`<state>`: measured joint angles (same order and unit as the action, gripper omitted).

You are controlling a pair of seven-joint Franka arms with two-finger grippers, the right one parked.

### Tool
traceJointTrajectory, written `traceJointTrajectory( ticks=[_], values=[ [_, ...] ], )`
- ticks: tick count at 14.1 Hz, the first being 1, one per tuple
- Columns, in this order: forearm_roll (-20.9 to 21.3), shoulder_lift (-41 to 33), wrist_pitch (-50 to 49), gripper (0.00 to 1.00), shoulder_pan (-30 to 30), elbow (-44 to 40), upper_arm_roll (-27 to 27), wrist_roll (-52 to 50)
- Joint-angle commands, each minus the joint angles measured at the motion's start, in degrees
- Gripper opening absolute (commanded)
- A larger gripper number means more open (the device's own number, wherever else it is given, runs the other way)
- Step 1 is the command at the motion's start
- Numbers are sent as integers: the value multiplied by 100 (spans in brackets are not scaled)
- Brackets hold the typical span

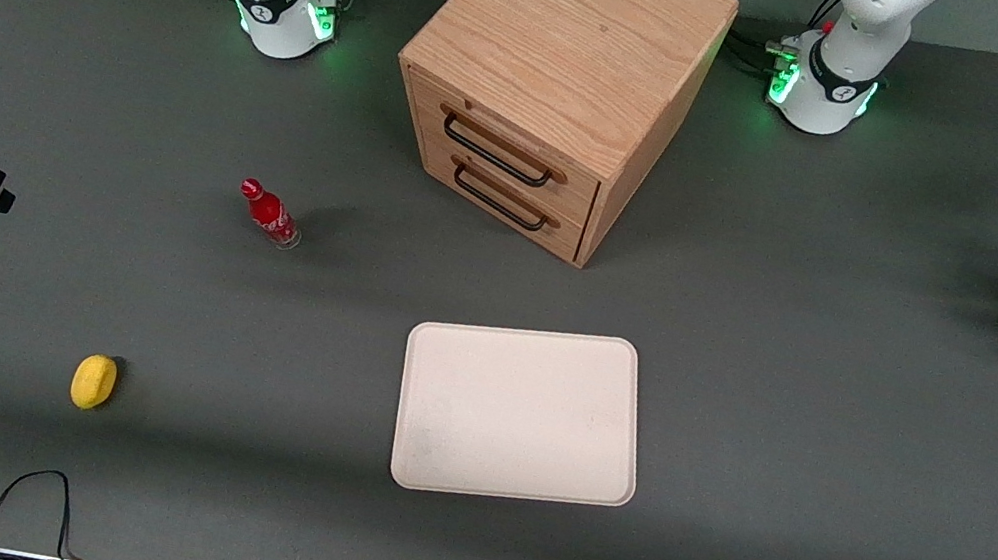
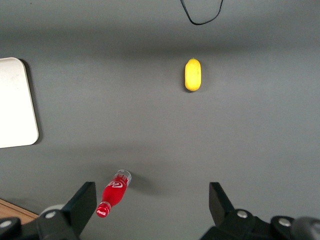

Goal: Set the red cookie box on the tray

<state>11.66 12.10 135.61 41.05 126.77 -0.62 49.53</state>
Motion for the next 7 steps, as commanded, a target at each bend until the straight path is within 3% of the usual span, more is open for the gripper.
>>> traceJointTrajectory(
  ticks=[1, 7],
  values=[
    [56, 274, 413, 100, 87, 50, 71, 144],
    [56, 433, 598, 99, 96, 33, 71, 145]
  ],
)
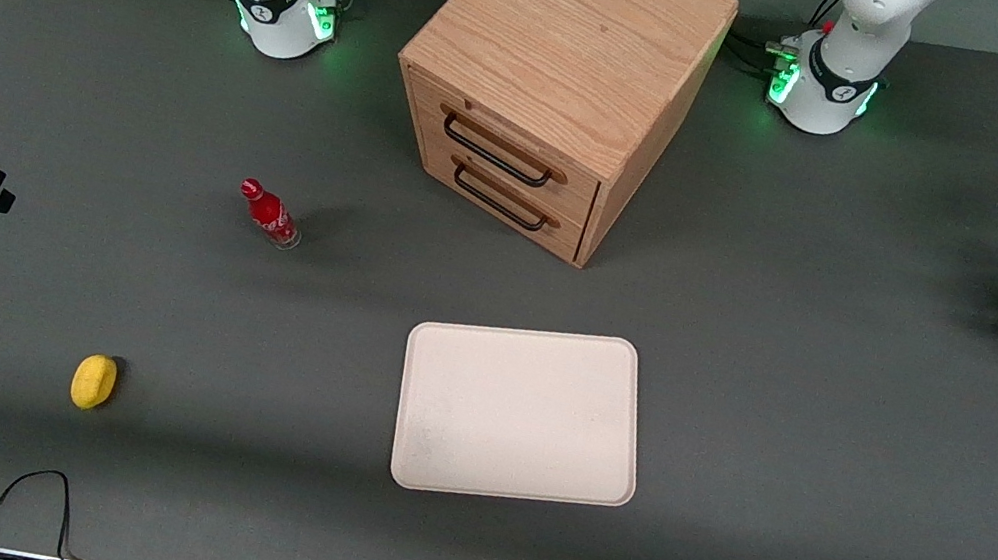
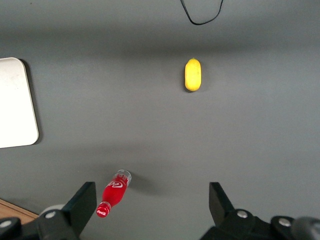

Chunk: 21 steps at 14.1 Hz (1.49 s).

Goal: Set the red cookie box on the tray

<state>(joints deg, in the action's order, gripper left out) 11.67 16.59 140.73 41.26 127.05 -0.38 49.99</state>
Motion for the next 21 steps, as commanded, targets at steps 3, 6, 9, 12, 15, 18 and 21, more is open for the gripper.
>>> traceJointTrajectory(
  ticks=[3, 6, 9, 12, 15, 18, 21],
  values=[
    [38, 37, 95, 5, 101, -66, 46, 588],
    [28, 73, 95, 0, 251, -93, 64, 731],
    [28, 73, 95, 0, 259, -93, 64, 731],
    [28, -111, -115, 0, 216, -119, 90, 749],
    [-67, -707, -1464, 0, 154, -618, 387, 679],
    [-288, -1008, -3388, 0, 128, -1776, 827, 365],
    [-288, -1017, -5042, 0, 128, -3068, 1319, -426]
  ],
)
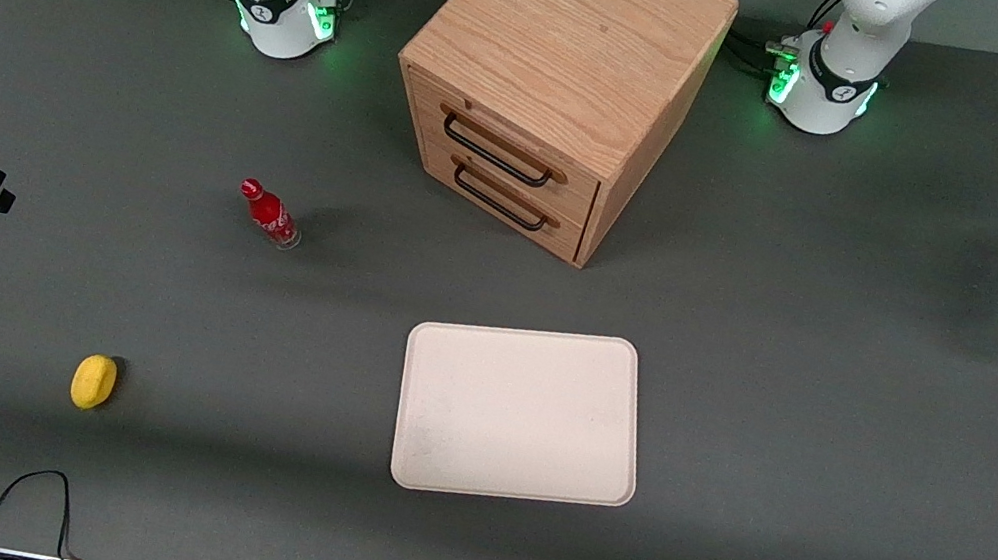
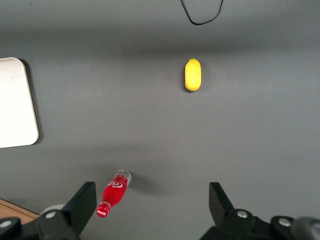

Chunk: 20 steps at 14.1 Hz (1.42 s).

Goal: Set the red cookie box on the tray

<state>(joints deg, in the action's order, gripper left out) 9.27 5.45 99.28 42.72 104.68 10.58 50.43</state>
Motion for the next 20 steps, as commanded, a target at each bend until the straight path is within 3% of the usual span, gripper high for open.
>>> traceJointTrajectory(
  ticks=[1, 4, 9, 16, 20],
  values=[
    [-48, 106, -1319, 0, -27, -1235, 382, -803],
    [-65, 114, -2148, 0, -27, -2064, 936, -2296],
    [-540, 141, -2334, 0, -202, -2294, 1692, -4389],
    [-593, 1027, -1352, 0, -2353, -2346, 1869, -7649],
    [-383, 2326, -665, 0, -3663, -3258, 1817, -9488]
  ],
)
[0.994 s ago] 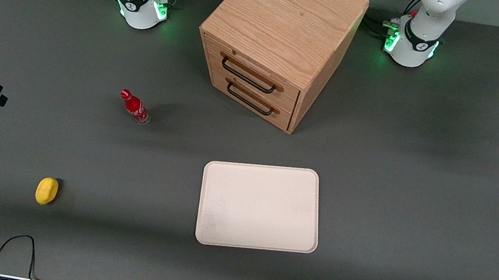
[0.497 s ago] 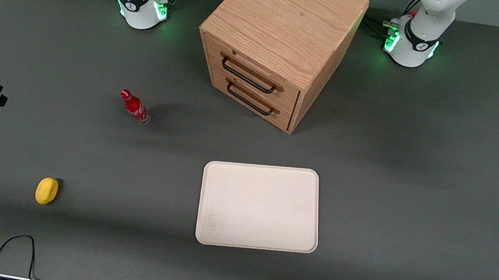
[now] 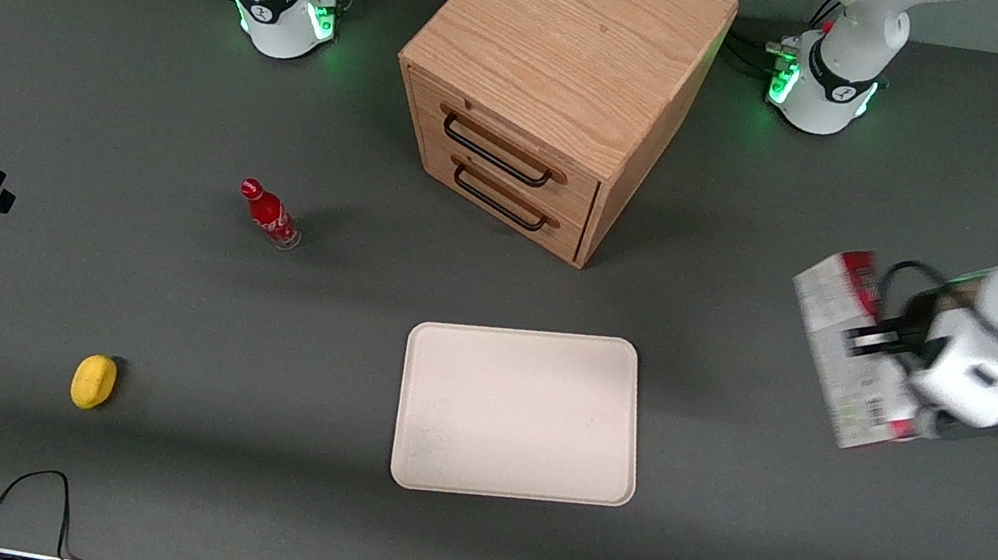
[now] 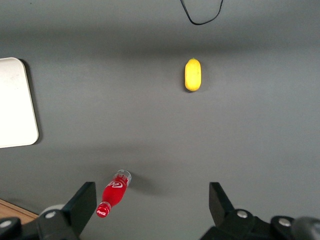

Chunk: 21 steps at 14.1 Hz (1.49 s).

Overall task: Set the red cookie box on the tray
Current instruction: 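Carry the cookie box with the left gripper over the white tray, then lower the box onto the tray's rim area and open the left gripper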

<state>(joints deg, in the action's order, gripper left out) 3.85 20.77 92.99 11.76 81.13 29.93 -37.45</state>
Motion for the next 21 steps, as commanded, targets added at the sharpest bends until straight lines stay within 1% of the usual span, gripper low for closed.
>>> traceJointTrajectory(
  ticks=[1, 2, 3, 4, 5, 7, 8, 10, 11, 14, 18, 21],
  values=[
    [256, 1145, 35, 0, -796, -1263, -128, -876],
    [405, 1497, 131, 0, -998, -1562, -137, -956],
    [650, 1787, 254, 0, -1218, -1713, -145, -957],
    [1018, 1999, 464, 0, -1472, -1741, -172, -948],
    [1221, 2184, 649, 0, -1579, -1732, -241, -913],
    [1485, 2448, 817, 0, -1825, -1741, -295, -625],
    [1626, 2528, 844, 0, -2009, -1776, -425, -493],
    [1645, 2686, 1019, 0, -2343, -1864, -698, -474],
    [1645, 2782, 1141, 0, -2388, -1864, -717, -465],
    [1637, 2976, 1476, 0, -2389, -1864, -708, -474],
    [1602, 3161, 1643, 0, -2397, -1855, -717, -544],
    [1435, 3214, 1652, 0, -2397, -1855, -708, -684]
  ],
)
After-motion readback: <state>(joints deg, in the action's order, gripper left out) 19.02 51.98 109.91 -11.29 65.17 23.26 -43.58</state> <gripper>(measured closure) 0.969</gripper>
